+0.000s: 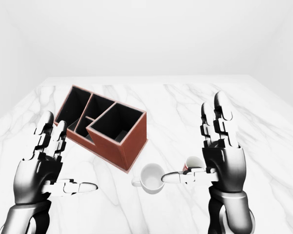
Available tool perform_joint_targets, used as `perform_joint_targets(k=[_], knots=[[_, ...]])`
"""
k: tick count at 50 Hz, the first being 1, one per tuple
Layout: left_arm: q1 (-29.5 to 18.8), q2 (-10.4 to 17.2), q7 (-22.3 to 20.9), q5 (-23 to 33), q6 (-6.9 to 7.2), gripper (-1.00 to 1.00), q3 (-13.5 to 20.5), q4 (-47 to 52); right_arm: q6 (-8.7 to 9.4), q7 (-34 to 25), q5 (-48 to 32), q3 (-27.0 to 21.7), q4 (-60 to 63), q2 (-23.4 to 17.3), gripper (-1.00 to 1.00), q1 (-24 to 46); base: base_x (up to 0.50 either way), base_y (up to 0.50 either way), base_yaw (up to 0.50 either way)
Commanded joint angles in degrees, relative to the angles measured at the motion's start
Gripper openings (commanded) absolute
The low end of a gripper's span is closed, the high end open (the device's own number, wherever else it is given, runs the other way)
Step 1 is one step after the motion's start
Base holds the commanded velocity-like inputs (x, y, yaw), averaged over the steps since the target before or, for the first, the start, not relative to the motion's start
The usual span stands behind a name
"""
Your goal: Pick up the red mug and place it to the right of the caddy.
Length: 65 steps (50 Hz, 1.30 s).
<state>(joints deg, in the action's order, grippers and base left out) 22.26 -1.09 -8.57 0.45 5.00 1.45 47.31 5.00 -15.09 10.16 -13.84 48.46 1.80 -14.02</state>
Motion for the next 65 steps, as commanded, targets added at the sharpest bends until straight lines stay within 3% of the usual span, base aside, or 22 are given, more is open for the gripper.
perform_joint_targets(k=[1,65], knots=[[0.00,0.00,0.00,0.00,0.00,1.00,0.00,0.00,0.00,0.00,0.00,0.00,0.00,0.00,1.00,0.00,0.00,0.00,0.00],[0.00,0.00,0.00,0.00,0.00,1.00,0.00,0.00,0.00,0.00,0.00,0.00,0.00,0.00,1.00,0.00,0.00,0.00,0.00]])
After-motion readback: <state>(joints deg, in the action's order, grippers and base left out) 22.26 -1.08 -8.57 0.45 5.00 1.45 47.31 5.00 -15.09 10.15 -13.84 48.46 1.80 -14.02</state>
